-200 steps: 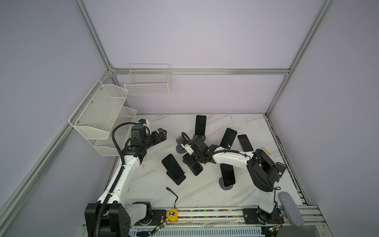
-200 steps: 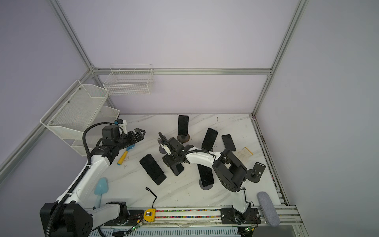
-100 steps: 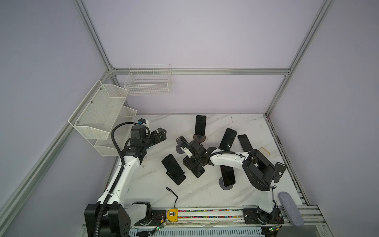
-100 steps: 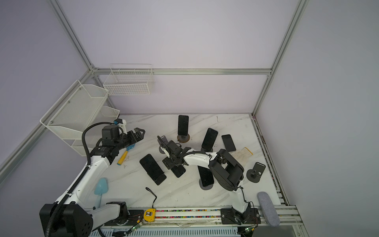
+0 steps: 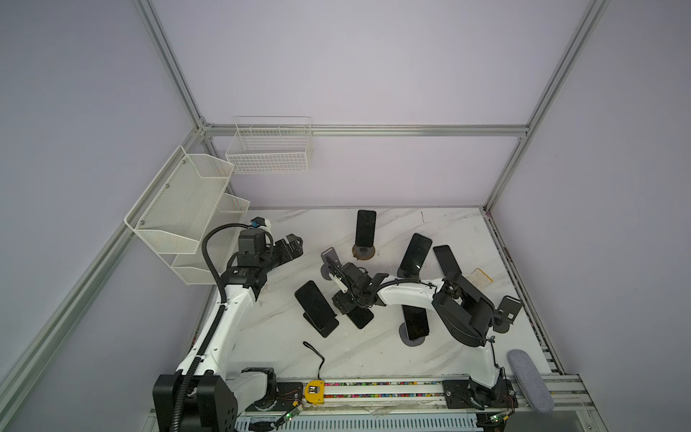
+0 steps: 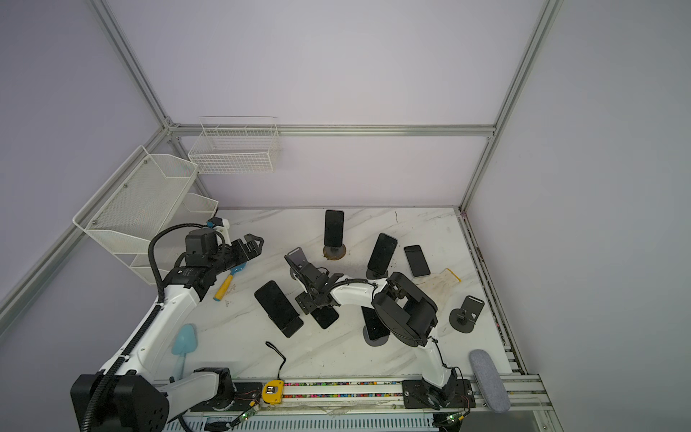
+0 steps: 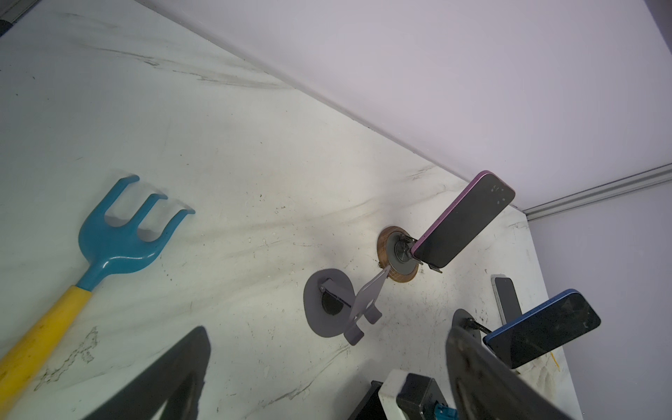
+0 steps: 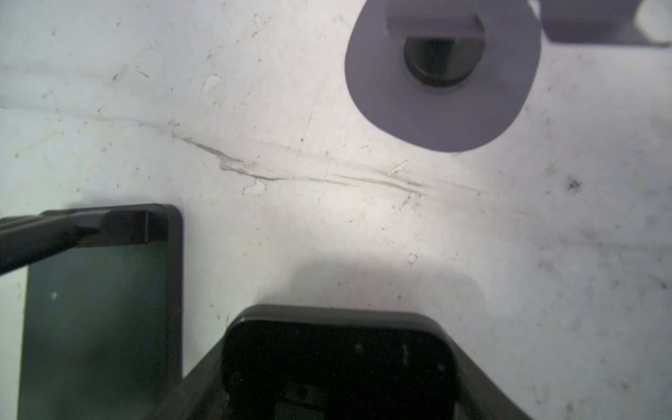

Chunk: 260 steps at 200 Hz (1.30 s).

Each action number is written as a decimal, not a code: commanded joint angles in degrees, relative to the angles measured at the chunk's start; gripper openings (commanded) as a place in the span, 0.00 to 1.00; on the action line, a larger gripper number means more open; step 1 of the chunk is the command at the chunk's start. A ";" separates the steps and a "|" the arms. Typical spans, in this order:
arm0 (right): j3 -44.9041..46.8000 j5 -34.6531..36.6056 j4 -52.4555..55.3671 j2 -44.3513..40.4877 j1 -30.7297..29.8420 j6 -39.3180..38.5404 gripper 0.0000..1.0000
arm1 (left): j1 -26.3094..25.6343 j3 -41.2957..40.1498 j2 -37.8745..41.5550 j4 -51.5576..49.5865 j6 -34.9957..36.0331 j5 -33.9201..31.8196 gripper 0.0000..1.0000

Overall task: Remove the phone from the phone stand
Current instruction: Place the phone at the center of the table.

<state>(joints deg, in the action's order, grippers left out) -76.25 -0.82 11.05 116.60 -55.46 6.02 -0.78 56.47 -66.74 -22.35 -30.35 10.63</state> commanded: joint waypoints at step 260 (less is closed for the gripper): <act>0.68 2.31 4.07 5.24 -1.29 -1.57 0.73 | -0.10 1.19 5.67 1.27 0.73 -6.21 1.00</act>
<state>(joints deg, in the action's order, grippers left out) -77.08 2.72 9.41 118.34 -56.31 4.67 -0.78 56.47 -62.92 -23.27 -29.30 6.68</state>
